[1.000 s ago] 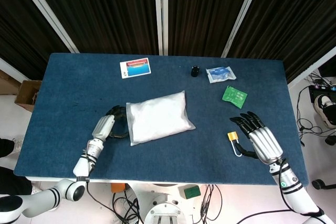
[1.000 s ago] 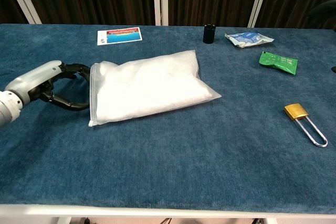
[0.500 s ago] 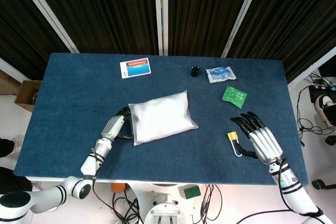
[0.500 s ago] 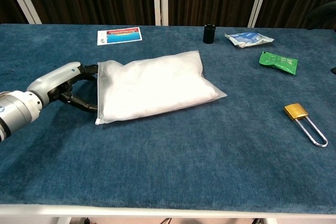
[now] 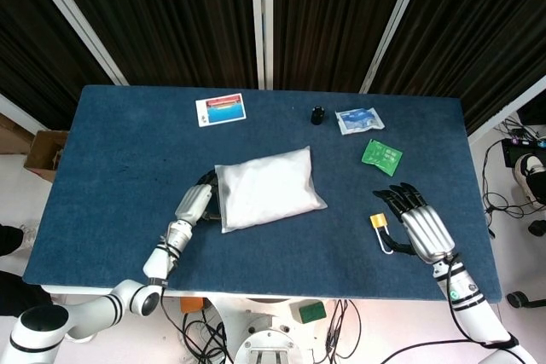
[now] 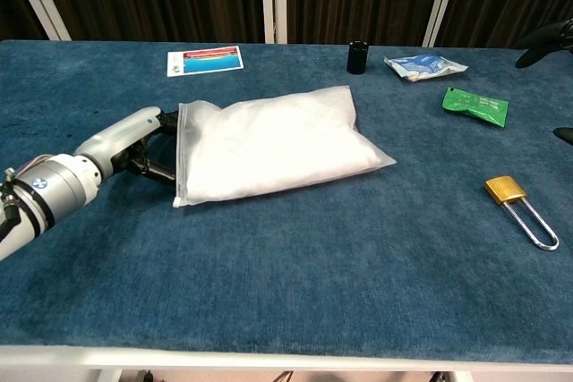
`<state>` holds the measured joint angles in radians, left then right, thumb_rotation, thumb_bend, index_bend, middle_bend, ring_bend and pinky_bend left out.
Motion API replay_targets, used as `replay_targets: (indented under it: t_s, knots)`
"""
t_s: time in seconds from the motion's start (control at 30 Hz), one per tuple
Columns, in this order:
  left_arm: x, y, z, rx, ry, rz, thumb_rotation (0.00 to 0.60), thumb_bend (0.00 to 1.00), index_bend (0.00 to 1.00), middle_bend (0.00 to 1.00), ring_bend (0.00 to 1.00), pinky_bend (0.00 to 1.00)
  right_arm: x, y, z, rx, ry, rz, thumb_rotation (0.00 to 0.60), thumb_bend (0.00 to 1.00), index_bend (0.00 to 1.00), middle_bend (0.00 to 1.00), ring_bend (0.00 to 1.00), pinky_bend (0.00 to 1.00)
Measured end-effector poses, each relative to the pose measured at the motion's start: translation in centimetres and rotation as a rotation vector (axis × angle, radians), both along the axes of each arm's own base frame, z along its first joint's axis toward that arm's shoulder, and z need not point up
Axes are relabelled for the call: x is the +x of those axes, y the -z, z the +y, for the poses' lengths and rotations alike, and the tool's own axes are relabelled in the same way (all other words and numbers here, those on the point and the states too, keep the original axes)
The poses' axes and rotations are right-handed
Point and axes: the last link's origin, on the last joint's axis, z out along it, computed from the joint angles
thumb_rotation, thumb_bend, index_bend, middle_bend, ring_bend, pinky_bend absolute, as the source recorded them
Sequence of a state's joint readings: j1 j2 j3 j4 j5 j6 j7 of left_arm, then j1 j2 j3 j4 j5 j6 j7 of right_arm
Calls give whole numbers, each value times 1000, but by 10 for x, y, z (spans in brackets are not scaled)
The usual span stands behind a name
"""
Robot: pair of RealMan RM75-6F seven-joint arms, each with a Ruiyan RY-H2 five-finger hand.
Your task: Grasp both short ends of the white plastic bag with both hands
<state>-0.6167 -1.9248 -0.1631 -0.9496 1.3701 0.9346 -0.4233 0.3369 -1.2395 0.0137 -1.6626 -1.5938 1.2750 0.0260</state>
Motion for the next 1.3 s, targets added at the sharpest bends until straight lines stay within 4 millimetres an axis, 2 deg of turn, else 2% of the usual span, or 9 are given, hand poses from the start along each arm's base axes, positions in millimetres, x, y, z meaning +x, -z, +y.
replay_targets:
  t_s: [0.07, 0.2, 0.37, 0.43, 0.67, 0.87, 1.07, 1.3]
  knots:
    - [2, 4, 0, 2, 7, 9, 600, 411, 587, 144, 0, 85, -1, 8, -4, 30, 24, 22, 600, 363, 154, 216, 87, 120]
    - [6, 8, 0, 4, 17, 15, 600, 418, 595, 148, 0, 86, 2, 29, -16, 106, 63, 68, 600, 526, 101, 198, 68, 120]
    - [10, 11, 1, 6, 26, 18, 600, 427, 605, 156, 0, 86, 17, 63, -40, 180, 82, 109, 600, 719, 30, 175, 50, 117]
    - [10, 11, 1, 7, 24, 18, 600, 430, 604, 156, 0, 86, 23, 74, -48, 197, 91, 112, 600, 761, 16, 170, 46, 111]
    - [10, 8, 3, 24, 13, 0, 600, 430, 602, 156, 0, 85, 49, 117, -71, 248, 85, 86, 600, 778, 12, 170, 40, 86]
    - [9, 5, 2, 35, 15, -7, 600, 429, 600, 156, 0, 85, 71, 140, -71, 281, 42, 60, 600, 778, 7, 169, 35, 73]
    - [9, 6, 2, 40, 21, 0, 600, 432, 611, 156, 0, 85, 81, 149, -67, 294, 21, 30, 600, 778, 2, 169, 35, 73]
    - [13, 7, 3, 54, 28, -6, 600, 496, 718, 204, 0, 86, 80, 151, -65, 296, 23, 11, 600, 778, 1, 168, 35, 73]
